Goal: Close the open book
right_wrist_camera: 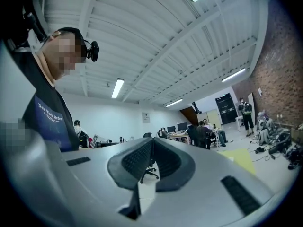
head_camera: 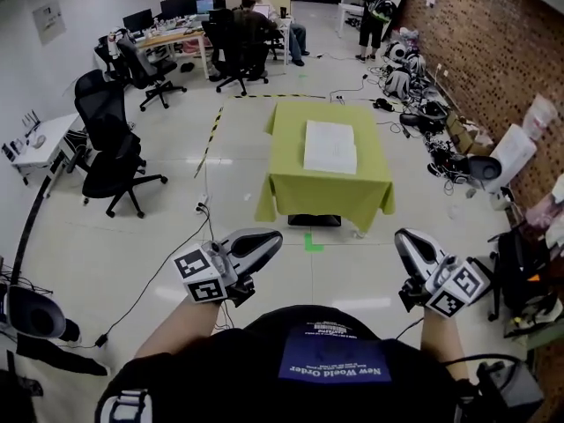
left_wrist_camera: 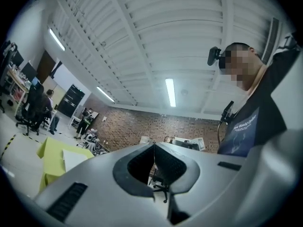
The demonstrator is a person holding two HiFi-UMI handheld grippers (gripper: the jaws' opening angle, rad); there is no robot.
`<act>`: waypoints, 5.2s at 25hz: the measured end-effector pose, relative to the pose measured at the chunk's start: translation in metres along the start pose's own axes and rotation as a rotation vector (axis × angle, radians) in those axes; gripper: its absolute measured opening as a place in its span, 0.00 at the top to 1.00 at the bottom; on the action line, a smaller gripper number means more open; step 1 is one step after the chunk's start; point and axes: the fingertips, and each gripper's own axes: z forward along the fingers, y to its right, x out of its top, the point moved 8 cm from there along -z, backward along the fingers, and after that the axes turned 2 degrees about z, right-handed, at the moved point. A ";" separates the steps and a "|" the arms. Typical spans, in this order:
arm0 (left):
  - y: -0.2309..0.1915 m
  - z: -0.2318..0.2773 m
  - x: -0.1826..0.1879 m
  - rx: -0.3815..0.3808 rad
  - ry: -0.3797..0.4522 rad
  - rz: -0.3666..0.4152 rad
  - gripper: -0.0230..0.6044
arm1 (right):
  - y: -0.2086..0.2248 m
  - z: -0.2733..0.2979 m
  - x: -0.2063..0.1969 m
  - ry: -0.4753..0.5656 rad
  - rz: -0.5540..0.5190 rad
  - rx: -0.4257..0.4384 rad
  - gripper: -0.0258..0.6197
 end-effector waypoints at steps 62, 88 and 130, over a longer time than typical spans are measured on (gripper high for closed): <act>-0.575 0.261 -0.063 -0.023 -0.602 0.387 0.95 | 0.499 0.399 -0.014 -0.086 0.095 0.088 0.98; -0.683 0.311 -0.260 -0.518 -1.013 1.297 0.49 | 0.616 0.414 -0.162 -0.156 0.290 0.104 0.98; -0.762 0.352 -0.248 -0.299 -0.771 -0.350 0.77 | 0.654 0.361 -0.148 -0.040 0.433 0.023 0.98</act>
